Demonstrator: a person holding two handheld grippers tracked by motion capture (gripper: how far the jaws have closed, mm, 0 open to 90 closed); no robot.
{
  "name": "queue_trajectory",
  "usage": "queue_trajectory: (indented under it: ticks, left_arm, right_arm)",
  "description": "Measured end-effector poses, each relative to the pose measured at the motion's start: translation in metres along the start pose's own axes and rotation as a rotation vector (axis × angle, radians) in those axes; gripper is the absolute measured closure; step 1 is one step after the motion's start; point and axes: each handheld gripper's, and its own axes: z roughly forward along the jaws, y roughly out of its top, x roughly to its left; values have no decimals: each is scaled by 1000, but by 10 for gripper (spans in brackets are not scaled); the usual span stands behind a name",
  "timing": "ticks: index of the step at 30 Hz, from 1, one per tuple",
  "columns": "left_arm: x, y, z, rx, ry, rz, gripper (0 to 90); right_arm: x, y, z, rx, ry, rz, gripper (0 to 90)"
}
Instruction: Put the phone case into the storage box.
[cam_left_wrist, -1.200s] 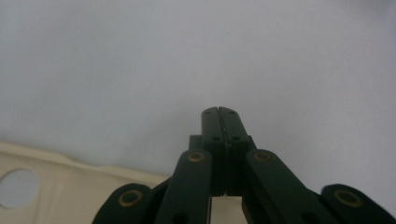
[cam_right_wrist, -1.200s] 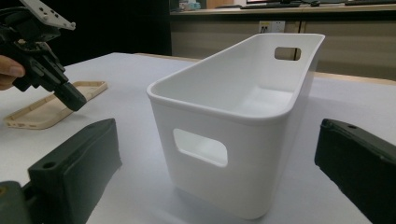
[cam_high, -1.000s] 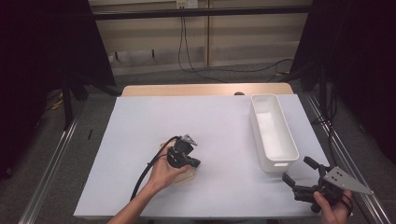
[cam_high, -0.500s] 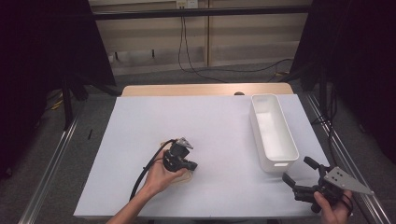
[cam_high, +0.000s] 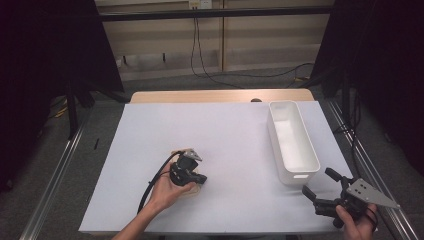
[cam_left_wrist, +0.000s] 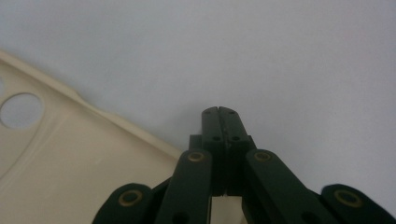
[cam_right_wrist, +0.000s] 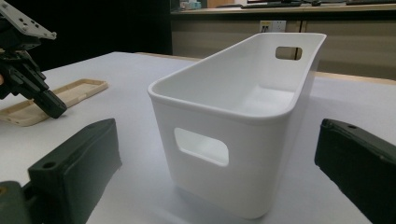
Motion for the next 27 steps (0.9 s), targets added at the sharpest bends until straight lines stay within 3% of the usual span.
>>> queue_trajectory:
  ticks: [12, 27]
  left_arm:
    - [0, -11, -9, 3, 32, -7, 900]
    - [7, -26, -19, -22, 20, -34, 900]
  right_arm:
    - [0, 0, 1, 0, 6, -4, 0]
    - [1, 0, 0, -1, 12, -7, 0]
